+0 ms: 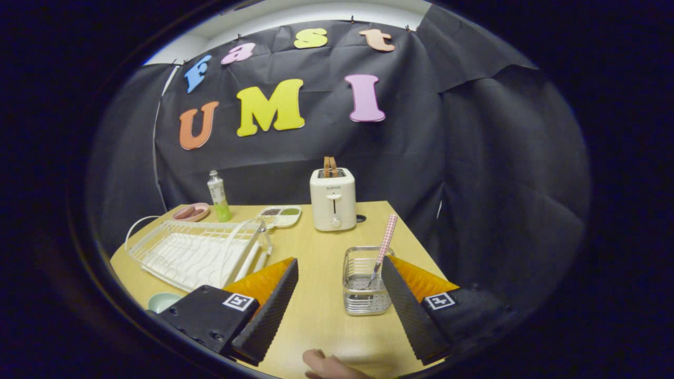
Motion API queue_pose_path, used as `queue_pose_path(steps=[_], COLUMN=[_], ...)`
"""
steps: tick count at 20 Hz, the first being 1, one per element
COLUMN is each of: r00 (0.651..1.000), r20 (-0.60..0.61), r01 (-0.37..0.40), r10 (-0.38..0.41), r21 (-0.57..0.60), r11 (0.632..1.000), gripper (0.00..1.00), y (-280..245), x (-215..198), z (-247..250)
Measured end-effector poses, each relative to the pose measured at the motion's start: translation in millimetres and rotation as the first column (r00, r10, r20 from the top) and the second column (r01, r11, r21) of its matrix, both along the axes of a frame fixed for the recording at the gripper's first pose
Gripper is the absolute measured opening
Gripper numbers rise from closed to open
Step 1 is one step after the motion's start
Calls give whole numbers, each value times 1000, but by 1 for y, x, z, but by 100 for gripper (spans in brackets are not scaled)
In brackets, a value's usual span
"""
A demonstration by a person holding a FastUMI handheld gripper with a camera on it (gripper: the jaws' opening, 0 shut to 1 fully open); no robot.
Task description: Take the plate from the dish rack, then take the spoon from the basket and place it into the plate.
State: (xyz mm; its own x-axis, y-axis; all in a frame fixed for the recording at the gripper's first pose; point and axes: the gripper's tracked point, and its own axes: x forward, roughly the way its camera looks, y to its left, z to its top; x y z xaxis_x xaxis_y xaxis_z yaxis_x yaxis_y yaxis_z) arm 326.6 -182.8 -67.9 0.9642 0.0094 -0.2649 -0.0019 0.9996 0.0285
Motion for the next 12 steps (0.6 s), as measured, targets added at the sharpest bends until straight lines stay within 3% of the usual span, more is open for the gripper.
queue_pose_path(steps=[7, 11, 12], r00=[993, 988, 988], r20=[-84, -130, -131], r01=[85, 111, 100], r10=[-78, -87, -76], r21=[86, 185, 191], r11=[993, 976, 976], gripper=[99, 67, 52], y=[-47, -57, -54], x=[80, 109, 113], z=[-13, -23, -28])
